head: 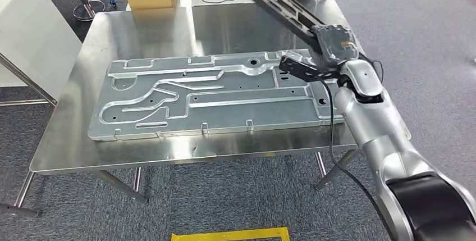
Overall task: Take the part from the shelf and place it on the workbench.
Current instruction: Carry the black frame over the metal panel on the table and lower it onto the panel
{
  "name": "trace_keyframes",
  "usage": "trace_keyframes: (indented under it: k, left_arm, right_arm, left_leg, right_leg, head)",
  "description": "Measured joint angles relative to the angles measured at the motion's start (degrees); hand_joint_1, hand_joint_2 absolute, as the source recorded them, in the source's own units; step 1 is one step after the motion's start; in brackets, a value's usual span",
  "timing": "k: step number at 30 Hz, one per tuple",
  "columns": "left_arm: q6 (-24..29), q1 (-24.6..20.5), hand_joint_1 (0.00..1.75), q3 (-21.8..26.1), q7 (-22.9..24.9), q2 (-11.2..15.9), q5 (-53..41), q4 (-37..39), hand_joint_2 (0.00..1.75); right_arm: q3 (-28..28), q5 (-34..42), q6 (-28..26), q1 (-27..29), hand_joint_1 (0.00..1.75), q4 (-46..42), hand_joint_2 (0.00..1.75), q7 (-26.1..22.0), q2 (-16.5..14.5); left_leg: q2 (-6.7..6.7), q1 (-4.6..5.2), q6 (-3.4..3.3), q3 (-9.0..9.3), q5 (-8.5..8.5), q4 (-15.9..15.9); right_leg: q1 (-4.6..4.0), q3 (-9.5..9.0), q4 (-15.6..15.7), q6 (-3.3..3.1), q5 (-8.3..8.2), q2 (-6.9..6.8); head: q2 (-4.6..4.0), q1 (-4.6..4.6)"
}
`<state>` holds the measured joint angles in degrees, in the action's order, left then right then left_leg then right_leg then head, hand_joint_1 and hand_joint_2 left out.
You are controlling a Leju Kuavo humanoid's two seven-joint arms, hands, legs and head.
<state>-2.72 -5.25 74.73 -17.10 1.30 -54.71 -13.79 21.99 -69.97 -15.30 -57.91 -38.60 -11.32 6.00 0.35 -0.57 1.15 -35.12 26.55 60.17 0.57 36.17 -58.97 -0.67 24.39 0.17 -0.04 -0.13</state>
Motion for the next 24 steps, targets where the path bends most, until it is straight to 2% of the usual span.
trace_keyframes:
  k: [1,3,4,5,6,7,9,10,11,13,15,17,19,20,21,22,24]
  left_arm:
    - [-0.11,-0.09,0.00,-0.10,-0.12,0.04,-0.04,0.01,1.75]
    - [-0.44,-0.20,0.00,-0.28,-0.36,0.15,-0.22,0.02,1.75]
    - [-0.64,-0.22,0.00,-0.39,-0.44,0.19,-0.34,0.03,1.75]
    - [-0.79,-0.22,0.00,-0.51,-0.50,0.23,-0.46,0.04,1.75]
    - [-0.90,-0.21,0.00,-0.62,-0.52,0.25,-0.58,0.05,1.75]
    - [-0.97,-0.21,0.00,-0.70,-0.53,0.27,-0.65,0.07,1.75]
    - [-1.04,-0.21,0.00,-0.81,-0.55,0.35,-0.73,0.07,1.75]
    - [-1.06,-0.25,0.00,-0.87,-0.55,0.39,-0.79,0.08,1.75]
    - [-1.07,-0.28,0.00,-0.95,-0.56,0.43,-0.87,0.10,1.75]
    - [-1.14,-0.35,0.00,-1.09,-0.55,0.43,-1.07,0.17,1.75]
    - [-1.36,-0.39,0.00,-1.25,-0.54,0.41,-1.27,0.27,1.75]
    - [-1.64,-0.58,0.00,-1.52,-0.54,0.38,-1.57,0.38,1.75]
    - [-1.79,-0.86,0.00,-1.86,-0.55,0.37,-1.82,0.49,1.75]
    - [-1.83,-0.95,0.00,-2.00,-0.58,0.35,-1.87,0.55,1.75]
    - [-1.86,-1.00,0.00,-2.13,-0.65,0.34,-1.91,0.60,1.75]
    - [-1.88,-1.02,0.00,-2.23,-0.74,0.32,-1.92,0.64,1.75]
    - [-1.94,-1.08,0.00,-2.40,-1.05,0.28,-1.92,0.70,1.75]
  right_arm:
    - [1.47,-2.05,1.18,-1.35,1.69,1.89,1.75,0.13,-0.59]
    - [4.23,-4.97,3.55,-3.48,1.69,5.29,1.75,-0.14,-2.01]
    - [5.60,-6.08,4.56,-4.18,1.69,6.88,1.75,-0.39,-2.65]
    - [6.85,-7.00,5.36,-4.60,1.69,8.18,1.75,-0.78,-3.16]
    - [8.02,-7.73,5.94,-4.79,1.69,9.23,1.75,-1.30,-3.60]
    - [8.97,-8.27,6.29,-4.85,1.69,10.00,1.75,-1.91,-4.00]
    - [10.60,-8.87,6.55,-5.06,1.69,11.34,1.75,-4.01,-5.01]
    - [11.37,-8.89,6.45,-5.20,1.69,12.08,1.75,-5.34,-5.59]
    - [12.17,-8.82,6.31,-5.22,1.69,12.87,1.75,-6.80,-6.14]
    - [13.35,-8.18,5.86,-4.65,1.69,14.08,1.75,-9.67,-7.10]
    - [13.91,-6.99,5.26,-3.48,1.69,14.78,1.75,-12.10,-7.82]
    - [14.03,-5.25,4.50,-2.31,1.69,15.38,1.75,-14.01,-8.36]
    - [14.05,-3.38,3.93,-0.68,1.69,16.03,1.75,-15.61,-8.64]
    - [14.05,-2.58,3.76,0.36,1.69,16.35,1.75,-16.25,-8.68]
    - [14.05,-1.93,3.65,1.43,1.69,16.65,1.75,-16.80,-8.71]
    - [14.05,-1.38,3.54,2.39,1.69,16.93,1.75,-17.20,-8.74]
    - [14.05,-0.57,3.21,3.73,1.69,17.39,1.75,-17.75,-8.82]
  left_leg:
    - [-0.03,-0.06,0.18,-1.12,1.36,2.47]
    - [-0.08,-0.10,0.34,-4.89,4.57,10.16]
    - [-0.10,-0.10,0.38,-6.75,5.48,13.55]
    - [-0.09,-0.10,0.38,-7.92,5.53,15.40]
    - [-0.10,-0.10,0.30,-8.04,4.35,14.92]
    - [-0.10,-0.08,0.13,-7.13,2.32,12.30]
    - [-0.16,0.04,-0.40,-3.75,-1.92,4.29]
    - [-0.22,0.17,-0.63,-2.36,-2.87,1.22]
    - [-0.25,0.30,-0.79,-1.55,-3.11,-0.52]
    - [-0.30,0.42,-1.04,-1.13,-2.77,-1.36]
    - [-0.25,0.14,-1.40,-0.74,-2.88,-1.85]
    - [-0.19,-0.13,-1.81,-0.29,-2.94,-2.35]
    - [-0.26,-0.17,-2.07,-0.05,-2.79,-2.39]
    - [-0.33,-0.22,-2.06,0.08,-2.69,-2.36]
    - [-0.42,-0.29,-2.00,0.21,-2.55,-2.28]
    - [-0.50,-0.38,-1.86,0.33,-2.39,-2.15]
    - [-0.58,-0.48,-1.40,0.52,-1.95,-1.80]
  right_leg:
    - [0.04,-0.21,0.17,-0.38,0.01,0.02]
    - [-0.20,-0.47,0.22,-0.91,0.24,0.09]
    - [-0.36,-0.63,0.21,-1.08,0.36,0.13]
    - [-0.52,-0.81,0.20,-1.22,0.51,0.15]
    - [-0.70,-1.03,0.16,-1.30,0.68,0.16]
    - [-0.85,-1.27,0.11,-1.33,0.89,0.17]
    - [-1.12,-1.67,-0.04,-1.25,1.39,0.23]
    - [-1.21,-1.68,-0.17,-1.15,1.57,0.27]
    - [-1.25,-1.62,-0.23,-1.00,1.67,0.32]
    - [-1.21,-1.47,-0.23,-0.60,1.72,0.38]
    - [-1.14,-1.26,-0.86,0.07,2.37,0.34]
    - [-0.85,0.76,-5.14,0.84,4.64,0.25]
    - [-0.34,4.75,-12.53,1.40,7.39,0.19]
    - [-0.09,6.34,-15.13,1.59,7.82,0.17]
    - [0.12,7.05,-15.82,1.74,7.22,0.14]
    - [0.28,6.64,-14.26,1.84,5.62,0.10]
    - [0.43,3.53,-6.88,1.84,1.53,-0.14]
  head:
    - [0.00,-0.02]
    - [0.00,-0.06]
    - [0.00,-0.05]
    - [0.00,-0.05]
    - [0.00,-0.04]
    - [0.00,-0.04]
    - [-0.01,-0.02]
    - [-0.01,-0.02]
    - [-0.01,0.01]
    - [0.00,0.01]
    - [0.00,0.08]
    - [0.00,0.23]
    - [0.00,0.31]
    - [0.00,0.32]
    - [0.00,0.32]
    - [0.00,0.32]
    - [0.00,0.33]
